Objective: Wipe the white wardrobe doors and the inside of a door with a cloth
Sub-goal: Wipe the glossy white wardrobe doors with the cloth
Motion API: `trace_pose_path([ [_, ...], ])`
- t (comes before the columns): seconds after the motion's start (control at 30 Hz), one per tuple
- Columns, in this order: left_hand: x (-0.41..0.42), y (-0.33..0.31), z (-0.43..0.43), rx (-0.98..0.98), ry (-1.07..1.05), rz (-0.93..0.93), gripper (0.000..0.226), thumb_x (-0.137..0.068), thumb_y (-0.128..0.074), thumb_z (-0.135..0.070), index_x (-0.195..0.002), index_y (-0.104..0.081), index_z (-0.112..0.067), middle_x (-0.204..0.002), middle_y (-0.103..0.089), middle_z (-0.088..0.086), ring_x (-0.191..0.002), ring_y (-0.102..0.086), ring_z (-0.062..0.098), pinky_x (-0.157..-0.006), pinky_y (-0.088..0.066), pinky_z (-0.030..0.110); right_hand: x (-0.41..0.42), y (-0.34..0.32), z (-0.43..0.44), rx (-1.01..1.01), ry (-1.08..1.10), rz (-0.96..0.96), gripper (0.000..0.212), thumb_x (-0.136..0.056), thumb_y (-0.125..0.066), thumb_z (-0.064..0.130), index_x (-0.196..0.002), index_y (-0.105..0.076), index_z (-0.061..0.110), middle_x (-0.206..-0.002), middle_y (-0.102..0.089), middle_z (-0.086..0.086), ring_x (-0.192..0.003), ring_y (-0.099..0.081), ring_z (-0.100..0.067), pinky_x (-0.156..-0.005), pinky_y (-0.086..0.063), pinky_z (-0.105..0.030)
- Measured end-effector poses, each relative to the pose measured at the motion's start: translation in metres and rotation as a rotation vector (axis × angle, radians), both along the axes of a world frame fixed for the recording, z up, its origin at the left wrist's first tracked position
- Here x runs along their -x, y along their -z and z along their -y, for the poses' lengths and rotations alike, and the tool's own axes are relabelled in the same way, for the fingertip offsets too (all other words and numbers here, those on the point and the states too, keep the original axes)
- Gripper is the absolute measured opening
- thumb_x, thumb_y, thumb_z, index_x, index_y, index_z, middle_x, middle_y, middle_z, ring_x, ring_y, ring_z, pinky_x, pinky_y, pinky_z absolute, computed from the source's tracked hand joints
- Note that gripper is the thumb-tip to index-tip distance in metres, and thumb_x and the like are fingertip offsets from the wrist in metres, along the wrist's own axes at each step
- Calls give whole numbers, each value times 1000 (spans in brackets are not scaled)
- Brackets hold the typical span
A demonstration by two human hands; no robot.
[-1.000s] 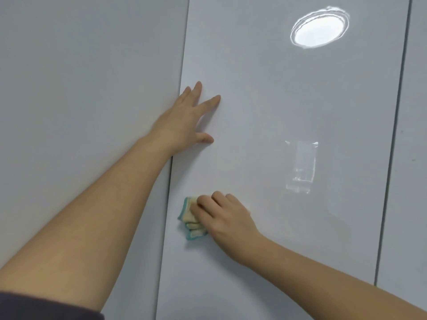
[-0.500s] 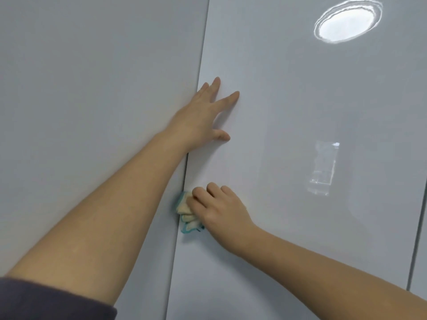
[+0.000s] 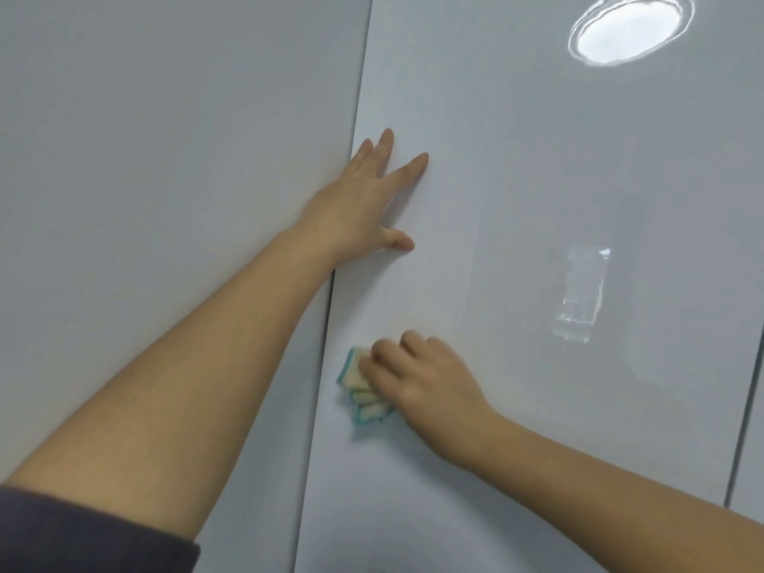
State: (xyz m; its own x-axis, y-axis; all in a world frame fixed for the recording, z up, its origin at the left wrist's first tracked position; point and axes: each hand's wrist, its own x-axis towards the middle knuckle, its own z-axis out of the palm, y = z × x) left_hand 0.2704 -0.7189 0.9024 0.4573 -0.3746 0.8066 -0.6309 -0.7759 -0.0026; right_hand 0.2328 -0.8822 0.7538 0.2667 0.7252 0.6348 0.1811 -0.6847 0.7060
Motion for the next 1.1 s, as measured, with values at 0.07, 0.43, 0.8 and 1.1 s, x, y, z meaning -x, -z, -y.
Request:
trace_pose_path([
  [0.07,1,0,2,1,-12,-5,100,-81,-74,-45,-154,-5,-43,-163,15,-5,-150,10,15,-117,-26,42,8,-19,12,-158,-8,54,27,-80,-48,5,-94,-69,16,-93,-64,-5,-70,-50,-26,-56,-32,-34],
  [0.43,10,33,11,52,-6,-49,100,-81,-73,-47,-153,-4,-44,-163,15,-8,-151,9,16,-113,-30,43,33,3,54,-196,-96,78,44,-98,-29,5,-98,-71,18,-112,-67,-4,-97,-54,-28,-70,-40,-36],
  [0.8,17,86,17,2,-52,-54,102,-80,-71,-51,-152,1,-46,-162,20,-5,-150,13,20,-105,-40,44,43,11,75,-174,-96,65,40,-102,-33,7,-102,-72,10,-108,-69,-2,-96,-56,-27,-74,-43,-37],
  [1.1,16,101,23,-5,-75,-38,112,-76,-72,-58,-153,8,-40,-161,23,0,-150,14,26,-110,-35,42,60,58,94,-84,-61,-30,37,-103,-35,9,-100,-72,11,-108,-69,-1,-95,-59,-25,-77,-43,-36],
])
